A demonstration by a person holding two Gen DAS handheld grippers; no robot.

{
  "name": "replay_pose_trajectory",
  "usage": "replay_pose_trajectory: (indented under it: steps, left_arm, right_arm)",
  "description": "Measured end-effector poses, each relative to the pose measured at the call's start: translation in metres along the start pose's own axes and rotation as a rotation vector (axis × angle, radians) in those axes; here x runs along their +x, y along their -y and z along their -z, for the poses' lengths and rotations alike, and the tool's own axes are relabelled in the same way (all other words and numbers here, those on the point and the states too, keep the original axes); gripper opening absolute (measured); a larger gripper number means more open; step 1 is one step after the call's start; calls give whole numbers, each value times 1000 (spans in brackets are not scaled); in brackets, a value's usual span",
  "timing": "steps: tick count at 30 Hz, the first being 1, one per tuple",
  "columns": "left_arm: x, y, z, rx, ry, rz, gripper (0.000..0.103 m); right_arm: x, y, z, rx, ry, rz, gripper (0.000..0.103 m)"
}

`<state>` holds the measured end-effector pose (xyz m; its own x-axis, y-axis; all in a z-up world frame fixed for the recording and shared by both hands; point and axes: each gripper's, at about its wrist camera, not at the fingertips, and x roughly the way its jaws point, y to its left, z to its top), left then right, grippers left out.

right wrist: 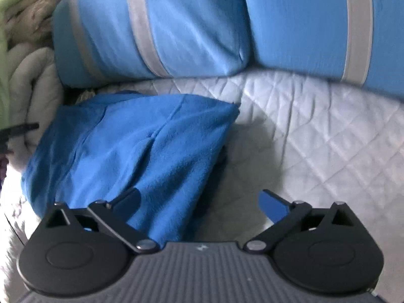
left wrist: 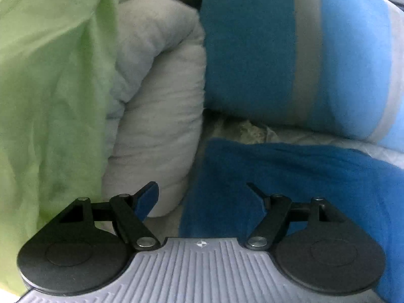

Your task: Fold clothes

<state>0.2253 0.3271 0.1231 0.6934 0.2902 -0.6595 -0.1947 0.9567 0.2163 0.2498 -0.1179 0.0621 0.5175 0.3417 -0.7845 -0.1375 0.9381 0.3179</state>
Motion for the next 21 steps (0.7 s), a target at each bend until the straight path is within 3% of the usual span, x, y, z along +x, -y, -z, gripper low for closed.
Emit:
replay_pose_trajectory:
  steps: [6, 9, 12, 14, 17, 21]
  left_arm:
    - [-17, 16, 13, 21, 123, 47, 77]
    - [-4, 29, 21, 46, 107, 39, 77]
    - [27, 32, 36, 19, 74, 54, 78]
    - [54, 30, 54, -33, 31, 75, 83]
    - [66, 20, 66, -144, 81, 126, 91]
    - [67, 23, 66, -132, 88, 116, 92]
  right_arm:
    - [-35, 7, 13, -35, 37, 70, 103]
    - [-49, 12, 24, -26, 62, 80, 103]
    - [-52, 19, 39, -27, 80, 66, 103]
    - [-52, 23, 50, -30, 92, 55, 103]
    - [-50, 31, 66, -46, 113, 39, 103]
    - [-40, 41, 79, -59, 115, 11, 103]
